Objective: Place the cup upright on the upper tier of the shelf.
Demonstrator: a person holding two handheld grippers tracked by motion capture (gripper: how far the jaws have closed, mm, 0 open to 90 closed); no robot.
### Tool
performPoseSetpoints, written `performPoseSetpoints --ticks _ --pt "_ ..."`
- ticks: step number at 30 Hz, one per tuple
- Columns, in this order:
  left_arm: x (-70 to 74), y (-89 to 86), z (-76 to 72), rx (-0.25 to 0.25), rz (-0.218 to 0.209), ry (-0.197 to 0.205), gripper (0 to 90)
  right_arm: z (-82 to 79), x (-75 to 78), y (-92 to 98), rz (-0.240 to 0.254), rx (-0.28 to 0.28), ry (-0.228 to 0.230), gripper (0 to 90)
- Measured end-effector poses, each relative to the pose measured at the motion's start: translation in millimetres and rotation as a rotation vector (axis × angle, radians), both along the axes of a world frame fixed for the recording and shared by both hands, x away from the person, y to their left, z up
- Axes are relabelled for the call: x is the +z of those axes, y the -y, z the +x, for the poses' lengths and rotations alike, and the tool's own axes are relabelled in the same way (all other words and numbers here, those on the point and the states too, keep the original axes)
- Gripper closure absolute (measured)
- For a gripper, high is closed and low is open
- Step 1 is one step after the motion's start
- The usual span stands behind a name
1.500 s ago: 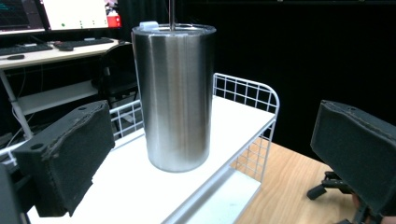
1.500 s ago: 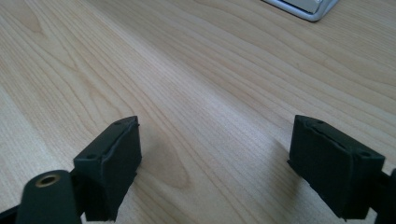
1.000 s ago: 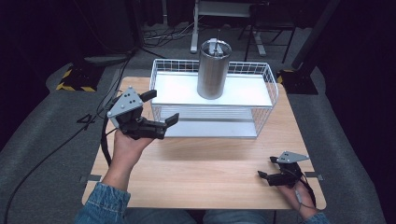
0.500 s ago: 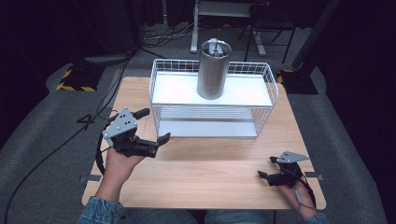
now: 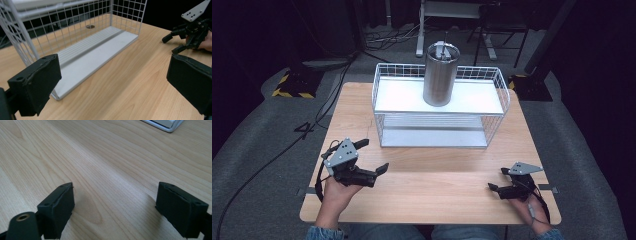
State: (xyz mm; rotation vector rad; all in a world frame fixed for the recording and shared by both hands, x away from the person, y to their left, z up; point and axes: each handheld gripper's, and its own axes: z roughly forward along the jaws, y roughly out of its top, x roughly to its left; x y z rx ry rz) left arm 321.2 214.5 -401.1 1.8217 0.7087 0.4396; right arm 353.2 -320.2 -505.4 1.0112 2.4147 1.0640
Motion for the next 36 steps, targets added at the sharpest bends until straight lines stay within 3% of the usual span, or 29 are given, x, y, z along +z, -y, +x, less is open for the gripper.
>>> performPoseSetpoints --ticks 3,6,8,11,19,23,28,36 --pt "-14.8 -3.1 -0.3 0.014 0.0 -0.017 0.0 0.0 0.0 0.0 0.0 0.0 0.0 15.8" --pt "-20.4 -4.0 1.7 0.028 0.067 -0.049 0.0 0.0 0.0 0.1 0.0 -0.002 0.0 16.0" --pt "-26.7 -6.1 2.8 0.027 0.051 -0.066 0.0 0.0 0.1 0.1 0.001 -0.002 0.0 16.2" --pt "-38.6 -7.4 5.9 0.037 0.084 -0.095 0.0 0.0 0.1 0.1 0.001 -0.002 0.0 16.2" --pt "-62.4 -8.9 7.9 0.065 0.086 -0.159 0.0 0.0 0.1 0.2 0.001 -0.003 0.0 16.3" --pt "-73.7 -9.3 8.4 0.072 0.107 -0.195 0.4 0.0 0.1 0.3 0.001 -0.003 0.0 16.3" --pt "-82.4 -9.2 9.3 0.085 0.133 -0.234 0.3 0.0 0.1 0.2 0.001 -0.004 0.0 16.3" --pt "-93.4 -6.4 12.1 0.09 0.211 -0.275 0.3 0.0 0.1 0.3 0.001 -0.004 0.0 16.3"
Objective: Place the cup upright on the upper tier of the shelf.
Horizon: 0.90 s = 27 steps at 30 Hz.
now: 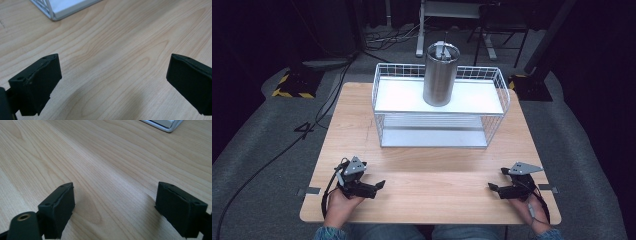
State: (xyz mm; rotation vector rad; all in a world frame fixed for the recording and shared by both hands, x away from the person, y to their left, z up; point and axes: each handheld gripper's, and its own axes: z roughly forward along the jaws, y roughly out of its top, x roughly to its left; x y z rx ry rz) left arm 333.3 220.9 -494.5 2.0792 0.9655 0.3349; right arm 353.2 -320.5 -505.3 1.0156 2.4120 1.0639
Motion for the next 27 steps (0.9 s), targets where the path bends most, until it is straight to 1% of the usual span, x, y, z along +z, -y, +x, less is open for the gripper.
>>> performPoseSetpoints --ticks 1,4,6,7,11,12,13,15,20,22,24,27 --pt "-0.7 0.5 -0.1 0.004 0.0 -0.002 0.3 0.0 0.0 0.0 0.0 0.0 0.0 16.3" --pt "-2.3 0.5 0.9 -0.001 0.025 -0.008 0.2 0.0 0.0 0.0 0.0 0.0 0.0 16.3" --pt "-4.7 1.5 1.6 0.002 0.043 -0.02 0.2 0.0 0.0 0.0 0.0 0.0 0.0 16.4" --pt "-5.6 1.7 2.2 0.002 0.061 -0.024 0.2 0.0 0.0 0.0 0.0 0.0 0.0 16.4" --pt "-9.5 3.2 4.3 -0.001 0.087 -0.067 0.1 0.0 0.0 0.0 0.0 0.0 0.0 16.3" --pt "-10.0 3.3 4.8 -0.005 0.097 -0.072 0.1 0.0 0.0 0.0 0.0 0.0 0.0 16.4" --pt "-10.5 4.0 4.6 0.001 0.105 -0.073 0.1 0.0 0.0 0.0 0.0 0.0 0.0 16.4" --pt "-11.0 4.8 4.6 -0.005 0.111 -0.073 0.1 0.0 0.0 0.0 0.0 0.0 0.0 16.4" --pt "-11.5 5.8 4.1 0.001 0.122 -0.069 0.0 0.0 0.0 0.0 0.0 0.0 0.0 16.4" --pt "-11.4 6.9 3.6 0.005 0.154 -0.059 0.1 0.0 0.0 0.1 0.0 0.0 0.0 16.4" --pt "-11.6 7.4 2.7 0.015 0.151 -0.061 0.0 0.0 0.0 0.1 0.0 0.0 0.0 16.4" --pt "-11.6 7.4 2.5 0.016 0.152 -0.061 0.1 -0.1 0.0 0.1 0.0 0.0 0.0 16.4"
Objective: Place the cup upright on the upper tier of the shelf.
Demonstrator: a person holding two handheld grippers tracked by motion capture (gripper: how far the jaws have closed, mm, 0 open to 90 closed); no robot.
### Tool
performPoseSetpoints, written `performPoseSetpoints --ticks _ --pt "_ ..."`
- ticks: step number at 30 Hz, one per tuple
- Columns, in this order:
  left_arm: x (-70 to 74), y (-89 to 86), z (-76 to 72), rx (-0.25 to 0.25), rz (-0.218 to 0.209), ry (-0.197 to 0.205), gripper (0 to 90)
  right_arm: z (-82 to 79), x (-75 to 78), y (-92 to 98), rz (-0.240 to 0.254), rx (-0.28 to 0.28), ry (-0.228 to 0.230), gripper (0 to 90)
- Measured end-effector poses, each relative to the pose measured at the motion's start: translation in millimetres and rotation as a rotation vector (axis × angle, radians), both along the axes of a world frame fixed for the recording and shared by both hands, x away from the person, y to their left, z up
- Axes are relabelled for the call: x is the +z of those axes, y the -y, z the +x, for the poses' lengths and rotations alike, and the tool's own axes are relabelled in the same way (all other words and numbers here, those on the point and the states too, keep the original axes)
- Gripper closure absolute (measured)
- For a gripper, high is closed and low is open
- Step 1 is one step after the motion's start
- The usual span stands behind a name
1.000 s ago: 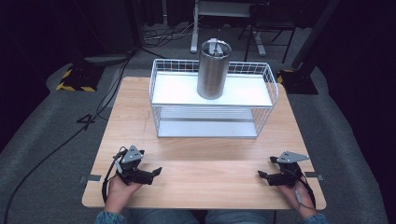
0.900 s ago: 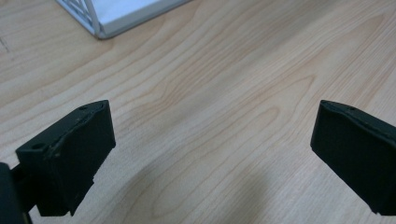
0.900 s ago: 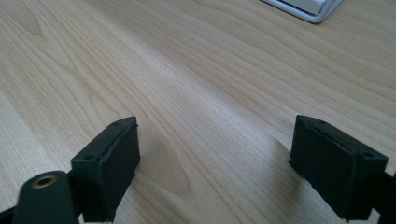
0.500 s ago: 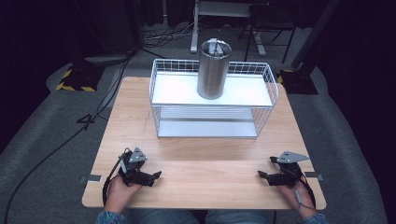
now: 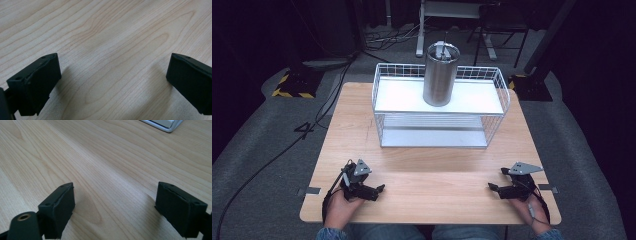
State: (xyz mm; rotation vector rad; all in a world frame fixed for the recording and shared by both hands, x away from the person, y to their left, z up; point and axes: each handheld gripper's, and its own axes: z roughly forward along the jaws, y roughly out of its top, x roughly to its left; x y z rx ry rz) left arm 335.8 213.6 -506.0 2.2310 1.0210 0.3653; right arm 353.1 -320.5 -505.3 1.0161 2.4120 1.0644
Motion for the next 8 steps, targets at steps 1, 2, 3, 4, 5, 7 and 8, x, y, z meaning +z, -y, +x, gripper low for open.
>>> performPoseSetpoints --ticks 1,2,3,4,5,7,8 --pt "0.0 0.0 -0.1 0.001 -0.001 0.0 0.1 0.0 0.0 0.0 0.0 0.0 0.0 16.4" --pt "0.0 0.1 -0.1 0.002 0.0 0.0 0.1 0.0 0.0 0.0 0.0 0.0 0.0 16.4" --pt "-0.1 0.3 -0.2 0.004 -0.001 0.0 0.1 0.0 0.0 0.0 0.0 0.0 0.0 16.4" --pt "-0.3 0.8 -0.2 0.01 -0.002 0.002 0.1 0.0 0.0 0.0 0.0 0.0 0.0 16.4" --pt "-0.3 1.2 -0.3 0.014 -0.002 0.003 0.1 0.0 0.0 0.0 0.0 0.0 0.0 16.4" --pt "-0.3 1.2 -0.3 0.014 -0.002 0.003 0.1 0.0 0.0 0.0 0.0 0.0 0.0 16.4" --pt "-0.3 1.2 -0.3 0.014 -0.002 0.003 0.0 0.0 0.0 0.0 0.0 0.0 0.0 16.4"
